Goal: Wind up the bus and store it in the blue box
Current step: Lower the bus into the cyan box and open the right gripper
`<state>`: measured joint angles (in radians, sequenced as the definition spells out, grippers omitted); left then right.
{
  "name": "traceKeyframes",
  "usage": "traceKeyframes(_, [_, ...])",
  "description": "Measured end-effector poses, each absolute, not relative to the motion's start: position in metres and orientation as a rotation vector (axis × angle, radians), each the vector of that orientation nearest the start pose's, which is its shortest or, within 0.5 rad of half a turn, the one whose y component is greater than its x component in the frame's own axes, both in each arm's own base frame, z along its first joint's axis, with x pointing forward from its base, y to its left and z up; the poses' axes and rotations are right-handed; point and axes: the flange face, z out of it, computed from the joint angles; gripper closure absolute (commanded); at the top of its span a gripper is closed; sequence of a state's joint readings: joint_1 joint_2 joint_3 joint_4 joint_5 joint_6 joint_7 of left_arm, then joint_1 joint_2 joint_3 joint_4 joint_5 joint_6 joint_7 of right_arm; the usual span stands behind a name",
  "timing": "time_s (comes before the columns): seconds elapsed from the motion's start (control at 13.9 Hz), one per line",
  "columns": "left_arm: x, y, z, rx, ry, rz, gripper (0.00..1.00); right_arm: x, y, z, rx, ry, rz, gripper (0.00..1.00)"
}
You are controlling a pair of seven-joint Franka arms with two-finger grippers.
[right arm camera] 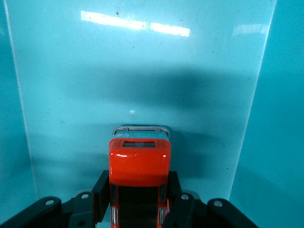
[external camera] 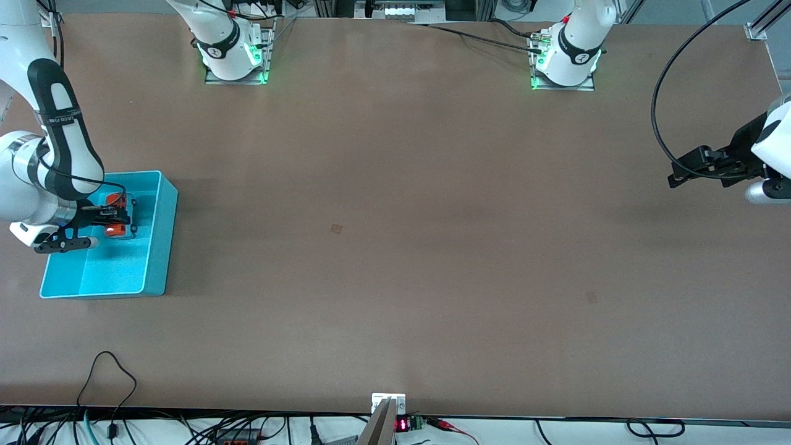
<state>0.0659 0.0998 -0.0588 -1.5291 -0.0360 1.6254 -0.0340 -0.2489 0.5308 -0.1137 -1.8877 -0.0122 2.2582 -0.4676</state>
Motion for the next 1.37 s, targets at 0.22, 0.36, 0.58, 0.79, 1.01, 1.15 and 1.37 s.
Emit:
traceKeyframes(0.22, [0.589, 0.002, 0.592, -3.183, -0.069, 0.006, 0.0, 0.574, -0.217, 0.21, -3.119, -0.192, 0.284, 0.42])
traceKeyframes(0.36, [0.589, 0.002, 0.592, -3.183, -0.069, 0.006, 0.0, 0.572, -0.217, 0.207, -3.115, -0.191, 0.297, 0.0])
traceKeyframes(0.58, [0.589, 0.002, 0.592, -3.183, -0.069, 0.006, 0.0, 0.567, -0.215, 0.194, -3.105, -0.193, 0.326, 0.0])
traceKeyframes(0.79, [0.589, 0.002, 0.592, -3.183, -0.068, 0.006, 0.0, 0.579, -0.215, 0.208, -3.13, -0.204, 0.258, 0.0])
traceKeyframes(1.01, [0.589, 0.002, 0.592, -3.182, -0.068, 0.007, 0.0, 0.602, -0.219, 0.267, -3.175, -0.21, 0.096, 0.0])
traceKeyframes(1.15, [0.589, 0.002, 0.591, -3.182, -0.068, 0.009, 0.0, 0.608, -0.214, 0.312, -3.193, -0.222, -0.005, 0.0])
traceKeyframes(1.37, [0.589, 0.002, 0.591, -3.182, -0.068, 0.01, 0.0, 0.609, -0.186, 0.387, -3.182, -0.28, -0.086, 0.0])
